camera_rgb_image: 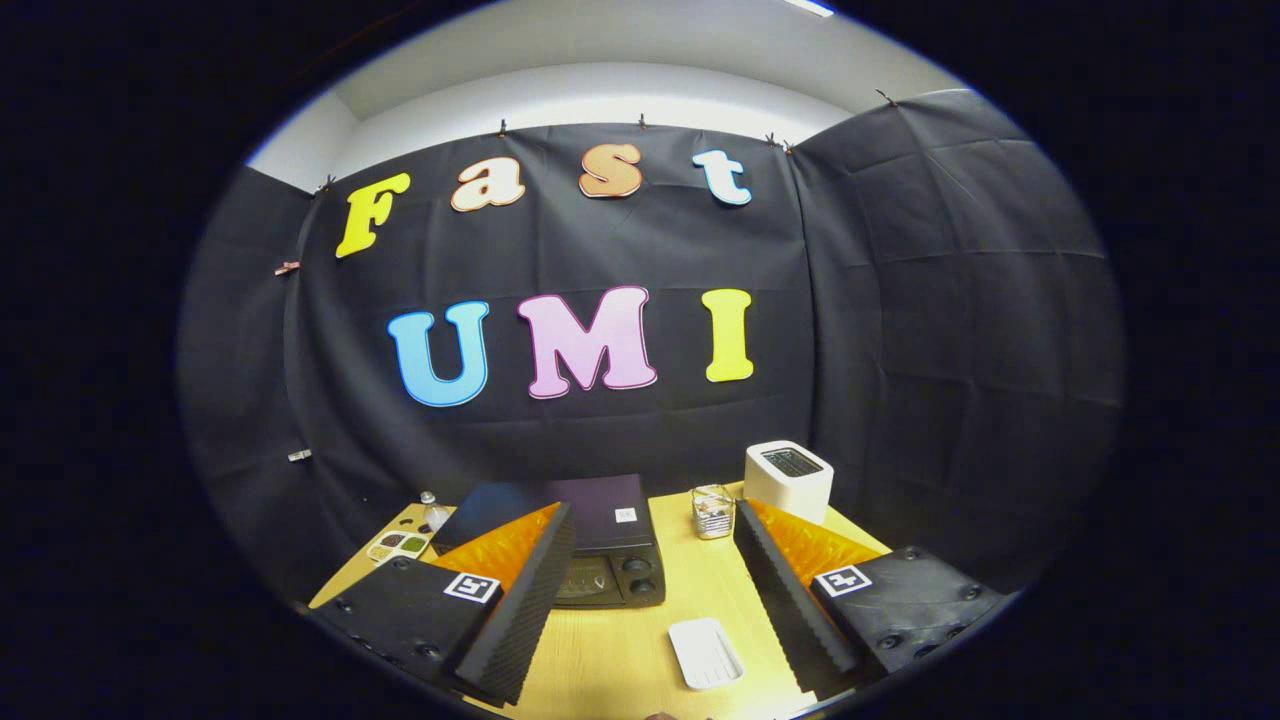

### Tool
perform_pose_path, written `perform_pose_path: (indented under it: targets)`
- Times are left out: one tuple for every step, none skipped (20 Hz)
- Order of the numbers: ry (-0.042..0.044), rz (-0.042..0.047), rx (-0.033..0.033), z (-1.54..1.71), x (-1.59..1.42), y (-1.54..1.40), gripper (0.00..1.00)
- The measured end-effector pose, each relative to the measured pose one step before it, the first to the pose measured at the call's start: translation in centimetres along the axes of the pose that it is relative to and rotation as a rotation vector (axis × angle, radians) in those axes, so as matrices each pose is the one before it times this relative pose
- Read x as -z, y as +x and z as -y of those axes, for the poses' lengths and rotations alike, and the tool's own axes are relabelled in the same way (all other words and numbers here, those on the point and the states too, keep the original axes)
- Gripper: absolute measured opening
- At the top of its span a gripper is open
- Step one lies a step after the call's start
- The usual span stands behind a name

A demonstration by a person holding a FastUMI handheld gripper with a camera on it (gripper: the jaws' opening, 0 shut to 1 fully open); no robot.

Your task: Open the toaster oven, put the food inside, and close the toaster oven door.

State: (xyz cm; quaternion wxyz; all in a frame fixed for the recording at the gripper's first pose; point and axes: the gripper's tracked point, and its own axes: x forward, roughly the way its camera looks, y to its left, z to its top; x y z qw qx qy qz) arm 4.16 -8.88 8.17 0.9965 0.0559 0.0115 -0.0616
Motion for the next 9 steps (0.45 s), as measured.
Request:
perform_pose_path:
  targets:
    - [-0.01134, 0.00310, 0.00017, 0.175, -0.266, -0.004, 0.98]
    - [-0.00889, 0.00510, -0.00112, 0.197, -0.200, -0.171, 0.98]
    - [-0.00220, -0.00115, -0.00152, 0.106, -0.077, 0.018, 0.98]
    - [0.00244, -0.00396, -0.00413, -0.063, 0.196, 0.115, 0.98]
    - [0.00413, -0.00666, -0.00363, -0.034, 0.169, 0.093, 0.98]
    - [0.00439, -0.00823, -0.00189, 0.004, 0.203, 0.072, 0.98]
    - [0.00235, -0.00664, -0.00175, 0.029, 0.128, 0.123, 0.98]
    - [-0.00085, -0.00872, -0.00161, -0.103, 0.243, 0.181, 0.98]
    - [0.00099, -0.00697, -0.00490, -0.112, 0.113, 0.174, 0.98]
